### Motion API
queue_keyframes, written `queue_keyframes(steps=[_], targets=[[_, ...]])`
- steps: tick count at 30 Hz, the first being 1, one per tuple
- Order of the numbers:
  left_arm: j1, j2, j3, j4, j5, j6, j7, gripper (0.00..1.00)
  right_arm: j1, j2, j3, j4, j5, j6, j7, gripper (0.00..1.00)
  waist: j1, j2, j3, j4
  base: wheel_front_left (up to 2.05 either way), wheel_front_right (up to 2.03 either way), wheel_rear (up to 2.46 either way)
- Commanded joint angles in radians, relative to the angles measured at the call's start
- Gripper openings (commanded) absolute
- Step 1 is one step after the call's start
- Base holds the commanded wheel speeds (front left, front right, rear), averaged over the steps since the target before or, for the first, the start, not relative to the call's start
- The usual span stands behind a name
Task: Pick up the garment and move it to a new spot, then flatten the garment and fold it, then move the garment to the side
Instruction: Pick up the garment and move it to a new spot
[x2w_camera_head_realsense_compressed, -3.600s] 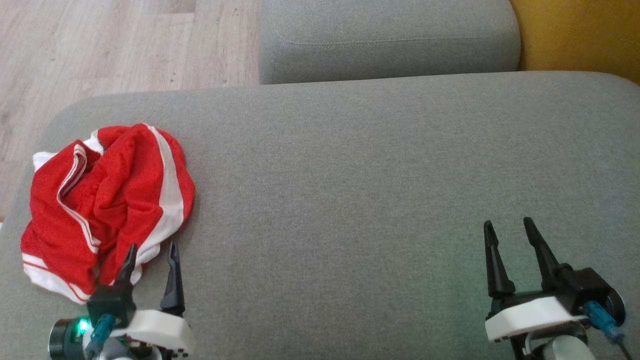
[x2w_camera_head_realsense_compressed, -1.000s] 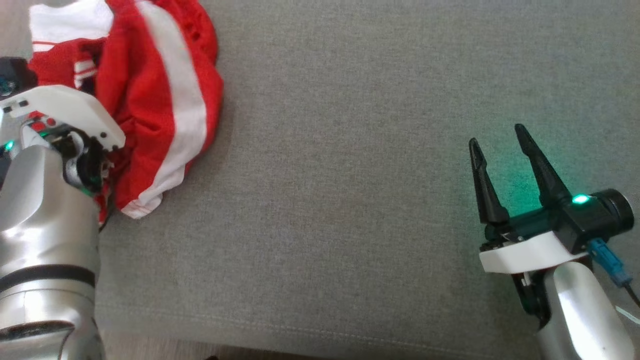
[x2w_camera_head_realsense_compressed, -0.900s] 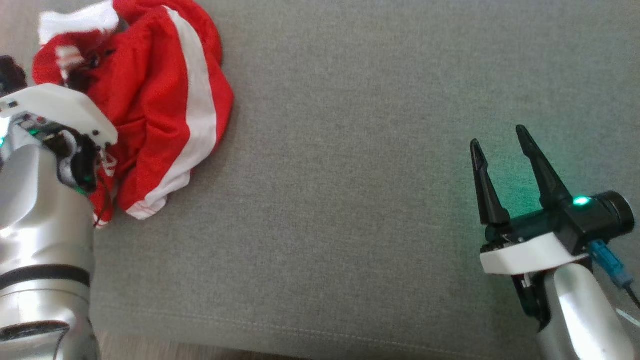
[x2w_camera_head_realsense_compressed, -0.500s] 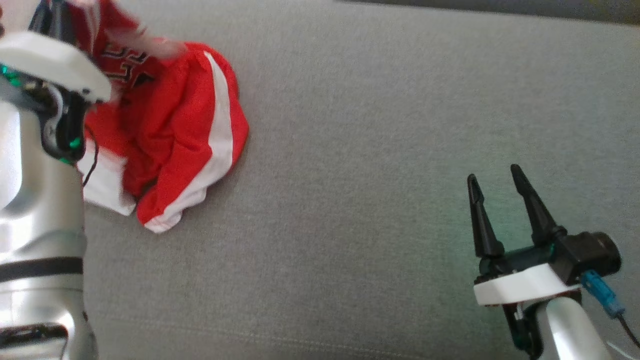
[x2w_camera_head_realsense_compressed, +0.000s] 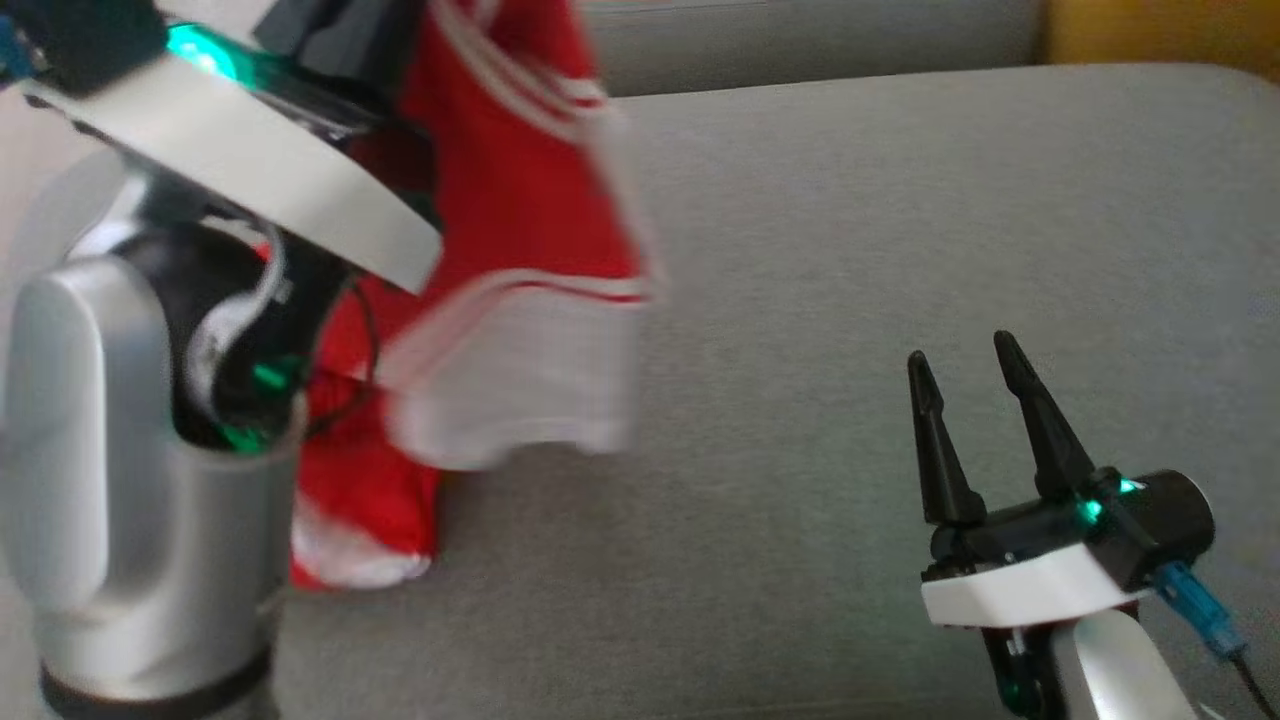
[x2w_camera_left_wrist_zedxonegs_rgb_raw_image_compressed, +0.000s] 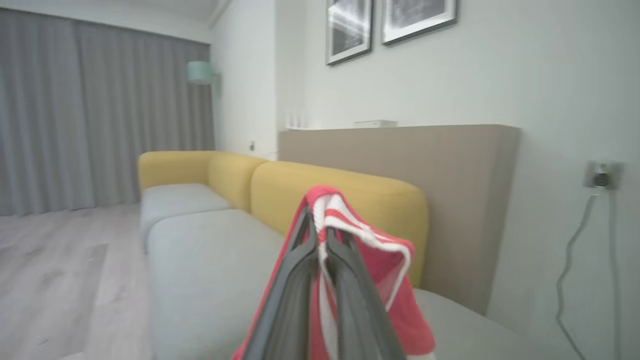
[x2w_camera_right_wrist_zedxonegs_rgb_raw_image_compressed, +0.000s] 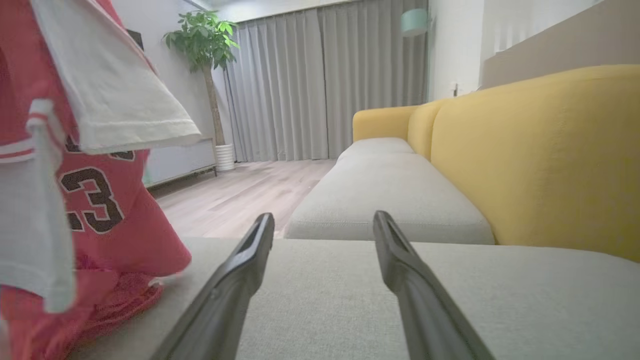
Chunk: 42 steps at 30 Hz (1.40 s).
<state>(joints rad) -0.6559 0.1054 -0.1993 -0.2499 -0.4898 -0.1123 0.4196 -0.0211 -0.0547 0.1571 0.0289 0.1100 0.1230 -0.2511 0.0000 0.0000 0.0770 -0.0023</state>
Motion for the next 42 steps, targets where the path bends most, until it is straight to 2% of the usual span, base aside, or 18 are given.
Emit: queue_keyframes(steps=[1, 6, 12, 16, 19, 23, 27, 28, 29, 30, 36, 39, 42], targets=[[-0.035, 0.009, 0.009, -0.066, -0.015, 0.01, 0.031, 0.0, -0.011, 0.004, 0.027, -0.045, 0.016, 0.008, -0.011, 1.0, 0.0, 0.0, -0.008, -0.075, 0.0, 0.0, 0.0], [-0.048, -0.025, -0.066, -0.094, -0.041, 0.034, 0.072, 0.0, -0.021, 0.004, 0.036, -0.077, 0.046, 0.008, -0.011, 1.0, 0.0, 0.0, 0.013, -0.161, 0.0, 0.0, 0.0], [-0.058, -0.045, -0.121, -0.01, -0.078, 0.068, 0.049, 0.0, -0.025, 0.004, 0.038, -0.089, 0.073, 0.008, -0.011, 1.0, 0.0, 0.0, 0.026, -0.235, 0.0, 0.0, 0.0], [-0.043, -0.051, -0.135, 0.155, -0.086, 0.096, -0.037, 0.0, -0.028, 0.004, 0.042, -0.089, 0.094, 0.008, -0.011, 1.0, 0.0, 0.0, 0.033, -0.282, 0.0, 0.0, 0.0], [-0.019, -0.053, -0.147, 0.34, -0.083, 0.111, -0.142, 0.0, -0.029, 0.004, 0.043, -0.084, 0.106, 0.008, -0.011, 1.0, 0.0, 0.0, 0.039, -0.304, 0.0, 0.0, 0.0], [0.034, -0.055, -0.193, 0.606, -0.092, 0.109, -0.286, 0.0, -0.029, 0.004, 0.054, -0.072, 0.117, 0.008, -0.011, 1.0, 0.0, 0.0, 0.047, -0.326, 0.0, 0.0, 0.0], [0.064, -0.055, -0.267, 0.792, -0.135, 0.113, -0.417, 0.0, -0.027, 0.004, 0.055, -0.059, 0.12, 0.008, -0.011, 1.0, 0.0, 0.0, 0.061, -0.329, 0.0, 0.0, 0.0], [0.065, -0.055, -0.287, 0.826, -0.142, 0.117, -0.447, 0.08, -0.026, 0.004, 0.055, -0.056, 0.119, 0.008, -0.011, 1.0, 0.0, 0.0, 0.064, -0.326, 0.0, 0.0, 0.0], [0.064, -0.055, -0.306, 0.854, -0.157, 0.12, -0.475, 0.65, -0.026, 0.004, 0.055, -0.053, 0.117, 0.008, -0.011, 1.0, 0.0, 0.0, 0.067, -0.322, 0.0, 0.0, 0.0], [0.062, -0.055, -0.326, 0.875, -0.172, 0.121, -0.5, 1.0, -0.025, 0.004, 0.056, -0.051, 0.114, 0.008, -0.011, 1.0, 0.0, 0.0, 0.069, -0.317, 0.0, 0.0, 0.0], [0.048, -0.055, -0.436, 0.889, -0.251, 0.151, -0.634, 1.0, -0.024, 0.004, 0.045, -0.048, 0.08, 0.008, -0.011, 1.0, 0.0, 0.0, 0.06, -0.276, 0.0, 0.0, 0.0], [0.076, -0.055, -0.451, 0.833, -0.231, 0.198, -0.673, 1.0, -0.017, 0.004, 0.022, -0.058, 0.05, 0.008, -0.011, 1.0, 0.0, 0.0, 0.04, -0.25, 0.0, 0.0, 0.0], [0.146, -0.053, -0.42, 0.729, -0.168, 0.252, -0.68, 1.0, 0.0, 0.004, -0.016, -0.076, 0.011, 0.008, -0.011, 1.0, 0.0, 0.0, 0.019, -0.218, 0.0, 0.0, 0.0]])
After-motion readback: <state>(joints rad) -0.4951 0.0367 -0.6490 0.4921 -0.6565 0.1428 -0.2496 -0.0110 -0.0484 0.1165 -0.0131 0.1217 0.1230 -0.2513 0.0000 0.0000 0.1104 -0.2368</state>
